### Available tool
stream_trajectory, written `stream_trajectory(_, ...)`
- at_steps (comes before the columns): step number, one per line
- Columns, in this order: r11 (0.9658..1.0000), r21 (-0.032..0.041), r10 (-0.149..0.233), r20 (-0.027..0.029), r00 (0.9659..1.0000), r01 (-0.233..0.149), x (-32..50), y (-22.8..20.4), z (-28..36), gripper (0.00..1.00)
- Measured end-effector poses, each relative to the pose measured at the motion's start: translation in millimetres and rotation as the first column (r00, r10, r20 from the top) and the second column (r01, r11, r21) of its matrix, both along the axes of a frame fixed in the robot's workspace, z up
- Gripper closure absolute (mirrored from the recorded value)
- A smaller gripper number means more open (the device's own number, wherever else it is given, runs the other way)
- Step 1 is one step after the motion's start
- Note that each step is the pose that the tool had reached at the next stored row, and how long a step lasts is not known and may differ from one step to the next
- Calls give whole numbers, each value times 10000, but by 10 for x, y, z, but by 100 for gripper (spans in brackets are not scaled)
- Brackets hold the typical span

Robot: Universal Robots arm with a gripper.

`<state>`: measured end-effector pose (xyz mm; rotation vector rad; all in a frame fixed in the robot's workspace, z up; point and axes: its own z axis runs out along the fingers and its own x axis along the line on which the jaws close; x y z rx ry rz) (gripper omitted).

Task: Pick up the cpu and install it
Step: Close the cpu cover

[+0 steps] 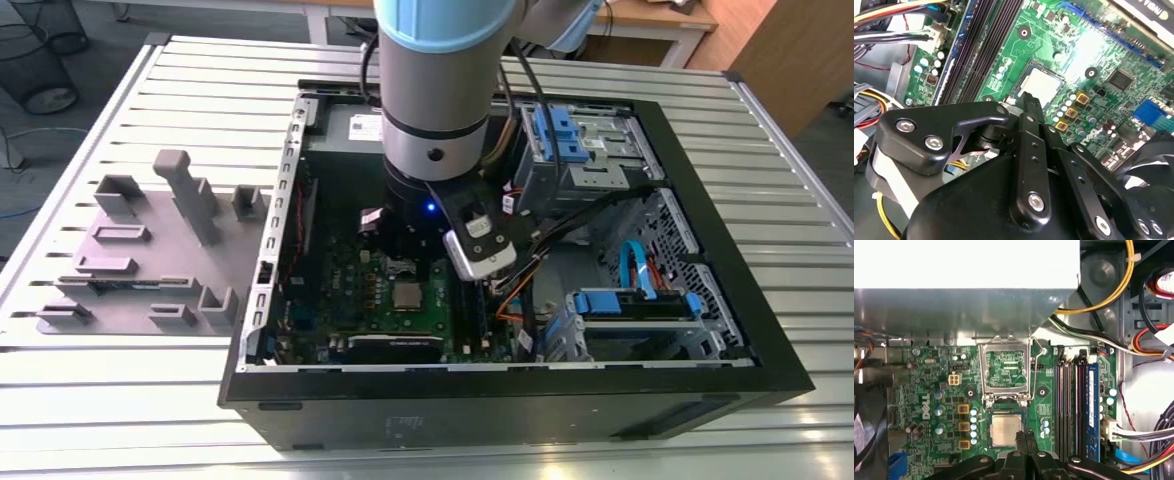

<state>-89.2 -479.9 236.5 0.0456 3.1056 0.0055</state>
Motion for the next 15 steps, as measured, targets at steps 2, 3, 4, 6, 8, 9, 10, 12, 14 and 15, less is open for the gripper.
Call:
stream_trajectory(2, 10000, 0, 2, 0, 10000, -2, 7, 15, -2, 90)
stream_trajectory(3, 10000, 0, 1, 0, 10000, -1, 12, 23, -3, 90)
stream_trajectory(4, 10000, 0, 0, 0, 10000, 0, 18, 33, -4, 90)
stream_trajectory(6, 10000, -1, 1, -1, 10000, -1, 38, 59, -7, 90)
stream_trajectory(8, 10000, -1, 0, -1, 10000, 0, 66, 77, -9, 90)
stream_trajectory(9, 10000, -1, 0, -1, 10000, 0, 83, 84, -11, 90)
stream_trajectory(10, 10000, 0, 1, 0, 10000, -1, 101, 92, -13, 90)
stream_trajectory(12, 10000, 0, 0, 0, 10000, 0, 137, 113, -16, 90)
stream_trajectory(14, 10000, 0, 0, 0, 10000, 0, 169, 146, -20, 90)
stream_trajectory(15, 10000, -1, 0, -1, 10000, 0, 185, 162, -21, 90)
